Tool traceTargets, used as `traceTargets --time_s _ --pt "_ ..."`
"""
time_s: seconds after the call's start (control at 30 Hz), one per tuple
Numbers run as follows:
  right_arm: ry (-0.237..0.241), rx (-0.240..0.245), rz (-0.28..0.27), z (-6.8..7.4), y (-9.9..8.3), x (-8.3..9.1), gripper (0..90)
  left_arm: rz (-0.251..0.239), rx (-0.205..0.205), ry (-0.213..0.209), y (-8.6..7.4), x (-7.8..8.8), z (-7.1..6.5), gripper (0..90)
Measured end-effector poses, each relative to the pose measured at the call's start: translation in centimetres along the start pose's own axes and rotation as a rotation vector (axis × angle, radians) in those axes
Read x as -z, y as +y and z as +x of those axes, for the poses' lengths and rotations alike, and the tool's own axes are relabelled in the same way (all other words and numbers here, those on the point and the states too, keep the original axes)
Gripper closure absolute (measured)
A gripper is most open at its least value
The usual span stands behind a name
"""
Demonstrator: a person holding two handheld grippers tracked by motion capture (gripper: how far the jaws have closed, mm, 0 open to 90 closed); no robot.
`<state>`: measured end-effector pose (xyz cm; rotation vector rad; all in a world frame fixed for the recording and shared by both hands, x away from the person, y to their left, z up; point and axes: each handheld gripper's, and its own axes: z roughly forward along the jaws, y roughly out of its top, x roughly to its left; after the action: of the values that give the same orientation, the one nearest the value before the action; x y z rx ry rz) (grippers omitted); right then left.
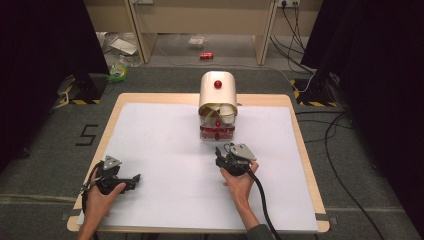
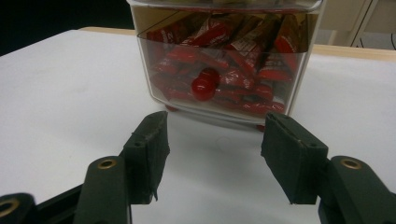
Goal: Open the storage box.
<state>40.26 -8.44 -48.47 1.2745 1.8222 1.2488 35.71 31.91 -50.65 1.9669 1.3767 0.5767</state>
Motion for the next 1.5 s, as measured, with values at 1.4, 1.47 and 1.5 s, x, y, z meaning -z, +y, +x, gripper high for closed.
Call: traceTargets --time_s 1.4,1.47,1.5 --pt "-0.173 0.001 -0.032 3.3 0.8 -4.3 58.8 -0.001 -0.004 0.003 0.0 0.0 0.0 0.2" --pt "-0.174 0.003 -0.035 3.4 0.8 -4.3 59.2 -0.001 -0.004 0.003 0.0 0.0 0.0 0.2" --pt "-0.184 0.008 -0.033 3.5 0.8 -4.4 60.4 -0.002 -0.004 0.003 0.0 0.0 0.0 0.2"
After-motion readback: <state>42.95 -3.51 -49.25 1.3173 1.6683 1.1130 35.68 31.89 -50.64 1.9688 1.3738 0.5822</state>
